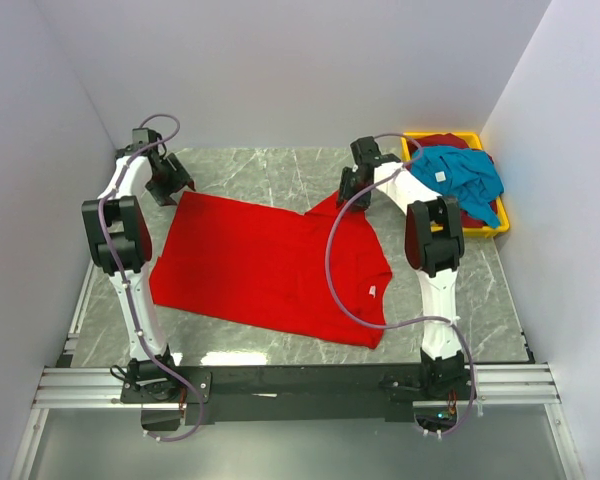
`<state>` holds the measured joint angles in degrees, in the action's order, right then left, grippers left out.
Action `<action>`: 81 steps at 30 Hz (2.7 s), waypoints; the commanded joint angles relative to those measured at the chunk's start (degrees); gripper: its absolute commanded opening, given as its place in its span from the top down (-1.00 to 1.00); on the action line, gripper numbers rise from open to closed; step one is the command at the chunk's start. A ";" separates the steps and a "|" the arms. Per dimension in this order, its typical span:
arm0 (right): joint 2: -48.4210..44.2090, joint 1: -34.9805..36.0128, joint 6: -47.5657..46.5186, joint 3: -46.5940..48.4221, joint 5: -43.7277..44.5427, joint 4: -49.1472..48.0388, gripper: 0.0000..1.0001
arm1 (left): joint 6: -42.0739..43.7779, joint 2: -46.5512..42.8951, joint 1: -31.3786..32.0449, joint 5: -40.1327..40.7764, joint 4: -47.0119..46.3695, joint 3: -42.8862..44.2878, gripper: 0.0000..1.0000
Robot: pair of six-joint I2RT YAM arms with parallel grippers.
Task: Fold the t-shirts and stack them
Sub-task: Fold the tshirt
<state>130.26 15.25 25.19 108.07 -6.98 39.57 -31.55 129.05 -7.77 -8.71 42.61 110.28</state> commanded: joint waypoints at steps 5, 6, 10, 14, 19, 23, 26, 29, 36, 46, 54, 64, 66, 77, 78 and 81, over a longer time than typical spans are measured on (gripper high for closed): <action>0.61 0.31 -0.49 0.48 1.71 0.95 -0.02 | 1.93 -0.65 -0.49 -0.17 -0.95 0.99 -0.43; 0.53 0.31 -0.41 -0.14 1.88 1.03 -0.02 | 1.93 -0.82 -0.49 -0.25 -1.12 0.90 -0.43; 0.35 0.22 -0.40 -1.64 1.80 -0.20 0.13 | 1.93 -0.73 -0.49 -0.43 -1.39 0.99 -0.43; 0.44 0.22 0.03 -1.37 1.27 -0.72 0.42 | 2.02 -0.03 -0.40 0.18 -1.65 1.96 -0.42; -0.35 0.31 -0.14 -0.49 1.36 -0.73 0.81 | 1.67 1.11 -0.49 1.24 -2.79 2.92 -0.41; -1.85 0.22 -0.40 -0.58 1.45 -1.08 0.96 | 1.05 1.90 -0.40 2.73 -4.37 3.36 -0.40; -3.34 0.31 -0.06 -0.67 1.45 -0.81 0.98 | 0.70 2.60 -0.40 4.31 -5.78 4.06 -0.37; -5.27 0.22 0.65 -1.63 1.01 -1.34 0.98 | 0.53 3.83 -0.49 5.28 -6.84 4.94 -0.33; -8.17 1.01 2.14 -4.10 -0.31 -2.48 0.99 | 0.26 6.03 -0.05 6.16 -9.91 5.73 -0.23; -8.70 2.95 2.67 -4.01 -1.02 -1.60 0.99 | 1.49 9.02 1.71 8.09 -10.97 9.33 -0.04; -9.41 3.56 3.20 -4.27 -1.01 -1.52 0.99 | 2.90 9.72 3.20 8.53 -10.09 8.64 0.17; -10.11 3.56 3.55 -5.06 -0.84 -1.52 0.99 | 2.37 7.62 3.38 16.18 -9.21 6.61 0.16; -10.02 3.56 3.55 -5.15 -0.93 -1.43 0.99 | 2.37 7.70 3.38 16.27 -9.39 7.14 0.12; -10.90 3.65 3.64 -5.50 -0.31 -1.25 0.99 | 2.81 9.81 4.08 14.07 -9.39 7.67 0.17; -10.99 3.65 3.55 -5.68 -0.22 -1.34 0.99 | 2.90 9.81 4.17 14.07 -9.30 7.67 0.18; -11.25 3.65 3.55 -6.12 -0.14 -1.25 0.99 | 2.90 9.64 4.61 14.07 -9.30 6.97 0.24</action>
<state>123.28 18.52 28.67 102.63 -7.94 38.61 -29.36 138.28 -4.10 5.87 33.50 117.34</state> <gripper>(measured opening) 0.012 0.386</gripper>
